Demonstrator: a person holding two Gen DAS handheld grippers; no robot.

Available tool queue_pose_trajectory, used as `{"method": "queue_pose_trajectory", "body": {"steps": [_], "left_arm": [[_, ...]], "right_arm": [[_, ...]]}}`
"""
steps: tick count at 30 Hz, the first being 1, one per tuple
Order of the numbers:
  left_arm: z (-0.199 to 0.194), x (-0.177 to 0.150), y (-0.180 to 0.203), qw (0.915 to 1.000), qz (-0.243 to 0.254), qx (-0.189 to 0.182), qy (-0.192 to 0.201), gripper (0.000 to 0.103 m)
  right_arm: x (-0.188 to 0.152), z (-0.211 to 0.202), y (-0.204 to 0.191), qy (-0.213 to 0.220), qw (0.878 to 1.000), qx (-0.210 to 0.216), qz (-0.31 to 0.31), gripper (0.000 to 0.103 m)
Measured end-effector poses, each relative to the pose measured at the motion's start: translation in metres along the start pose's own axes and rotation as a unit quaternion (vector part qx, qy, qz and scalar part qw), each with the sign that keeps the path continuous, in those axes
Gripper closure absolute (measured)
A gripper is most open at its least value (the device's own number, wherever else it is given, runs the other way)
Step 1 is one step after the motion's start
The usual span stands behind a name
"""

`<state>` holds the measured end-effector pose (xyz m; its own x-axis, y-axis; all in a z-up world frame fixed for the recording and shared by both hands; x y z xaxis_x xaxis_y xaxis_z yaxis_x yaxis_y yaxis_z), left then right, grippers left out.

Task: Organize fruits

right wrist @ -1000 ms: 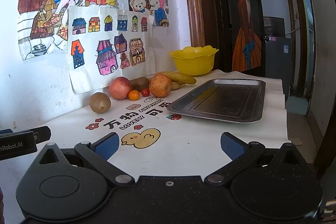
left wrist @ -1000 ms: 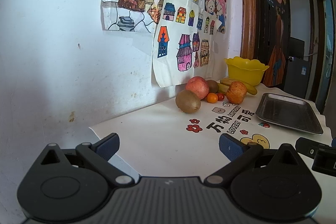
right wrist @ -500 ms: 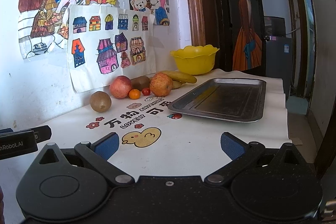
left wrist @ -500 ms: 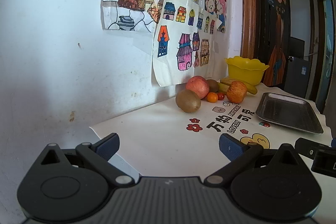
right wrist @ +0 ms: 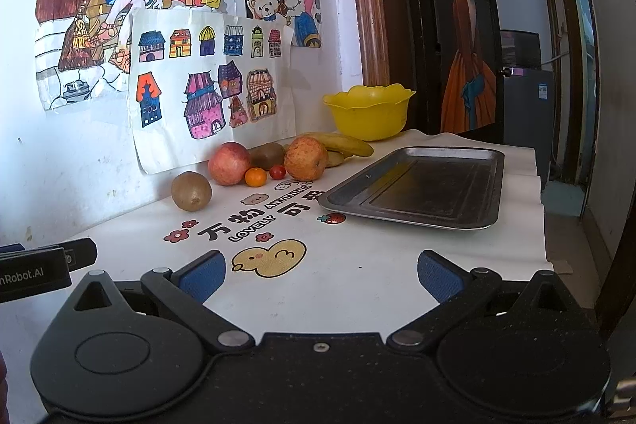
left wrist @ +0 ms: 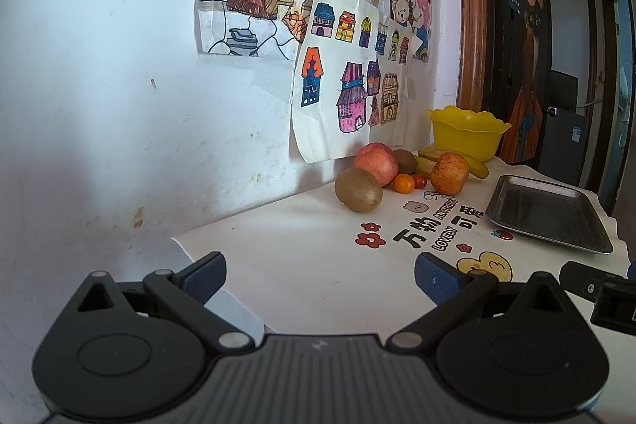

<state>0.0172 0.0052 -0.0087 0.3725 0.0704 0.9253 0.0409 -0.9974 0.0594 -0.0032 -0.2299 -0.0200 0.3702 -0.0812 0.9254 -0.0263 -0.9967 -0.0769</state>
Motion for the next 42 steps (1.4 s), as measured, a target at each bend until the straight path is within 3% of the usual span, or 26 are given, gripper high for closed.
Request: {"method": "queue_pose_trajectory", "body": {"steps": [9,15,22,27,31,33,38,42], "left_arm": [[0.000,0.002,-0.002,1.0000,-0.002,-0.003,-0.003,0.001],[0.001,0.030,-0.006,0.9994,0.021,-0.016,0.020,0.001],[0.014,0.065,-0.021,0.9976,0.027,-0.059,0.025,0.001],[0.032,0.086,-0.028,0.9962,0.035,-0.074,0.028,0.000],[0.049,0.094,-0.026,0.9953,0.036,-0.083,0.036,0.000],[0.062,0.094,-0.022,0.9944,0.040,-0.092,0.034,0.001],[0.093,0.083,-0.009,0.9919,0.060,-0.110,0.018,0.001],[0.114,0.073,-0.002,0.9898,0.081,-0.117,0.001,0.001]], "right_arm": [[0.001,-0.002,-0.001,-0.003,1.000,0.002,-0.001,0.001],[0.019,-0.011,0.000,-0.015,0.999,0.052,-0.005,0.001],[0.091,-0.022,0.006,0.007,0.992,0.128,-0.021,0.001],[0.160,-0.006,0.001,0.020,0.977,0.198,-0.073,0.001],[0.204,0.026,-0.011,0.015,0.966,0.229,-0.117,0.001],[0.209,0.052,-0.021,-0.005,0.961,0.235,-0.144,0.000],[0.177,0.121,-0.038,-0.050,0.949,0.247,-0.188,0.001],[0.146,0.174,-0.041,-0.128,0.937,0.276,-0.172,0.001]]}}
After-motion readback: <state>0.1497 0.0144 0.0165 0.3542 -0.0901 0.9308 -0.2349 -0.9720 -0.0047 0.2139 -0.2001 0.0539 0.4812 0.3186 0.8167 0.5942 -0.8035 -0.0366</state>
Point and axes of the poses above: each gripper's, at about its wrist camera, not at the fingertips, and z roughly the way its jaws point, y to its right, x to its top, the point moved 2 cm from there along z, roughly the way its jaws point, and after that the axes turned 1 degree about -z, right-handed, at the moved point
